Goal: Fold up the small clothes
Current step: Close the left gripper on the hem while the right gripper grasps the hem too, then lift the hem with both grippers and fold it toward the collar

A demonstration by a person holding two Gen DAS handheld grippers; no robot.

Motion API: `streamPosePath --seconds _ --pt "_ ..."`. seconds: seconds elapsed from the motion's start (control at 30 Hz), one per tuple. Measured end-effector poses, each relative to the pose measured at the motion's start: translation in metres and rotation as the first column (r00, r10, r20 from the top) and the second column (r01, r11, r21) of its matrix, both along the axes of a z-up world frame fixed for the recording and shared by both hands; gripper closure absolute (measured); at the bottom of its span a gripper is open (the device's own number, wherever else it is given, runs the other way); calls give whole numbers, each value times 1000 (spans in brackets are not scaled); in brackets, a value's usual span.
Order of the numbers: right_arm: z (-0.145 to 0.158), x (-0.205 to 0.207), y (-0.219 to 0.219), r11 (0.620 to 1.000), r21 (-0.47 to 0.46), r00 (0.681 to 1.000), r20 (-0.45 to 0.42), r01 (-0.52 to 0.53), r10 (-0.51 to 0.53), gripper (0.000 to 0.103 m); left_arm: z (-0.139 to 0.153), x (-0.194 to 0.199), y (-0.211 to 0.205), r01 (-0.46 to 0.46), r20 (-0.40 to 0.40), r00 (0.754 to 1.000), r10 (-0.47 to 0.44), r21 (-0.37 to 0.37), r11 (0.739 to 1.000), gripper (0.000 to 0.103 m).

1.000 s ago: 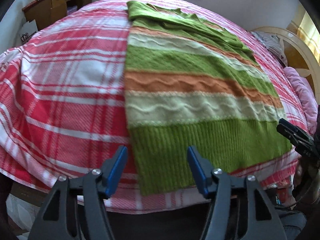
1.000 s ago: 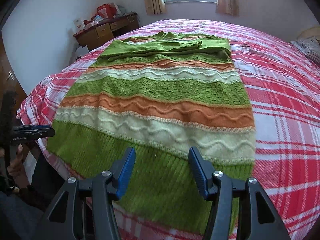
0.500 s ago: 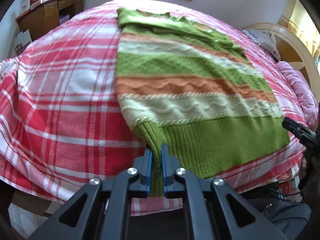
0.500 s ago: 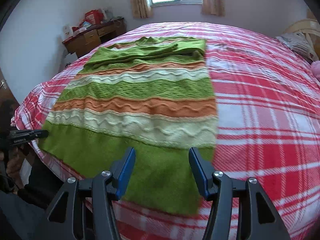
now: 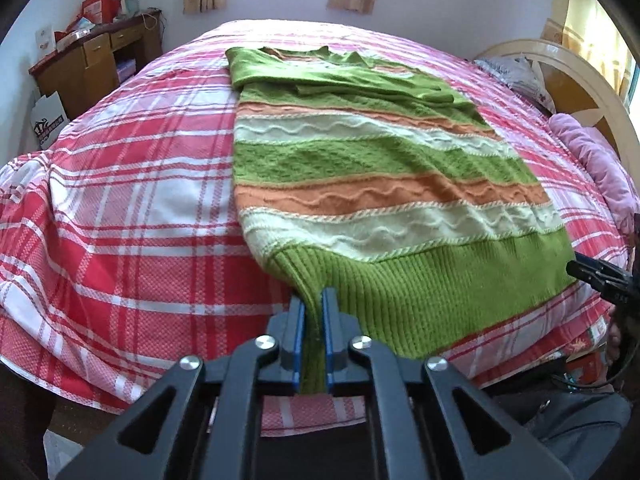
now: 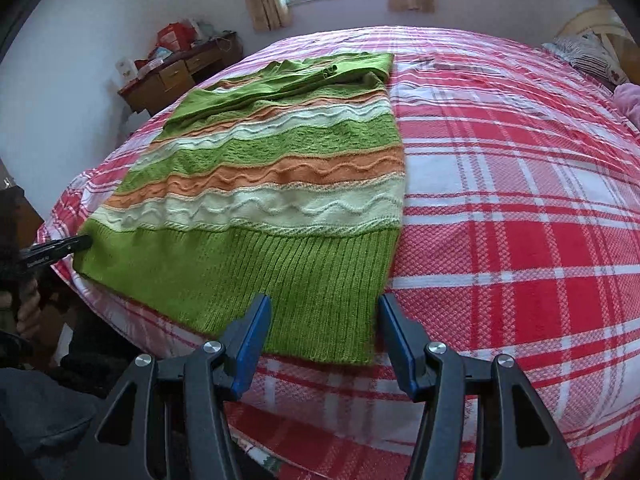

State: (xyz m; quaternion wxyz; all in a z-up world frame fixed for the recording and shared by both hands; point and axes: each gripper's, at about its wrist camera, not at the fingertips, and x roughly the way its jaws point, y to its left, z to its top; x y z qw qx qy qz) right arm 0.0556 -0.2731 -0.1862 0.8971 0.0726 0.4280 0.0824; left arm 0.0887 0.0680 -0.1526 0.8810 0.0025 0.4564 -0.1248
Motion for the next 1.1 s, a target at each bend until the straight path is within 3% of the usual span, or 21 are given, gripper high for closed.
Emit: streamPosePath --seconds 0.07,0.2,0.3,0.6,1.1 --pt "-2 0 -2 1000 9 1000 -3 17 -17 49 -2 2 -1 1 -6 1000 -1 8 1000 95" --pt "-1 0 -7 999 23 1000 3 27 -27 88 -4 1 -4 1 -7 1000 -1 30 1000 95" --pt "-1 -1 -10 998 48 1000 8 26 -27 93 -3 -1 -5 3 -1 1000 -3 49 999 95" --pt "22 -9 -19 986 165 993 114 1 -20 96 12 -5 -8 10 42 999 -13 75 997 95" --pt "28 -2 -32 939 344 991 126 -10 -35 96 30 -5 -16 36 107 993 -48 113 993 95"
